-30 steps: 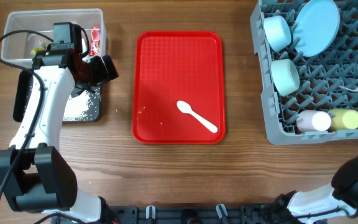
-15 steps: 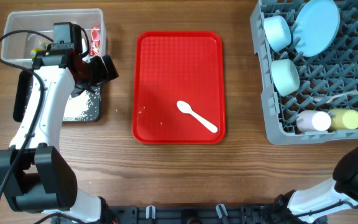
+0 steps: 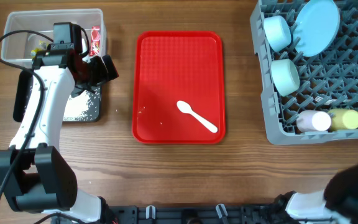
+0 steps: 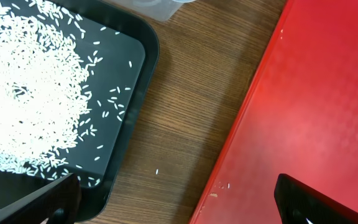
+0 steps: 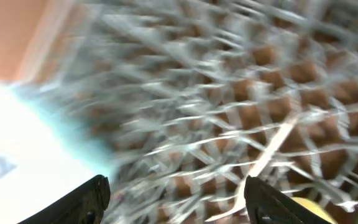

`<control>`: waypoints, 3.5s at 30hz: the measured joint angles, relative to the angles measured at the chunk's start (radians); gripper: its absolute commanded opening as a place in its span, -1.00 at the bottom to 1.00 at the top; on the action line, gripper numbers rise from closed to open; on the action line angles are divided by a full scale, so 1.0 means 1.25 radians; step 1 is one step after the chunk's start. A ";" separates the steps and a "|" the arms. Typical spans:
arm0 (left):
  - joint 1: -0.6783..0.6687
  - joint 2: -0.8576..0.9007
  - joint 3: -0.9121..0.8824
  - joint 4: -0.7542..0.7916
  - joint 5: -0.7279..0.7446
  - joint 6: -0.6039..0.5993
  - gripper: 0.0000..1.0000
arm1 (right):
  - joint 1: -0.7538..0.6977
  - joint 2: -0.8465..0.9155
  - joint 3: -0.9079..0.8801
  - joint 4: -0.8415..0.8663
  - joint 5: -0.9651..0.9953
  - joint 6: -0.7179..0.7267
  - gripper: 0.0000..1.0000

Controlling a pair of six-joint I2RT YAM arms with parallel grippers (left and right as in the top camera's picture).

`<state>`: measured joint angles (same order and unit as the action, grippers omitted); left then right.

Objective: Sort waste into correct bins and load items into the dishwasher rack
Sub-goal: 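Move the right gripper to the white spoon on the tray, then grasp the white spoon with the right gripper, then carry the white spoon into the dish rack and release it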

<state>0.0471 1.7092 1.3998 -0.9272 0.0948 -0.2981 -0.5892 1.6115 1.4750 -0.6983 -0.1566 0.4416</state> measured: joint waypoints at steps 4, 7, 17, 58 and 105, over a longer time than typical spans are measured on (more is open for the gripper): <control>0.000 0.000 0.000 0.000 0.000 0.000 1.00 | 0.099 -0.113 0.000 -0.027 -0.117 -0.104 0.48; 0.000 0.000 0.000 0.000 0.000 0.000 1.00 | 0.219 -0.155 0.001 -0.082 -0.166 -0.169 0.48; 0.000 0.000 0.000 0.000 -0.001 0.000 1.00 | 0.732 -0.050 0.001 -0.242 -0.053 -0.308 0.56; 0.000 0.000 0.000 0.000 0.000 0.000 1.00 | 0.923 0.260 -0.212 0.005 0.069 -0.373 -0.70; 0.000 0.000 0.000 0.000 0.000 0.000 1.00 | 0.290 -0.162 -0.120 -0.094 -0.018 0.052 -0.92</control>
<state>0.0471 1.7092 1.3998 -0.9268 0.0948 -0.2981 -0.2268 1.4090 1.3251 -0.8158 -0.1795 0.5072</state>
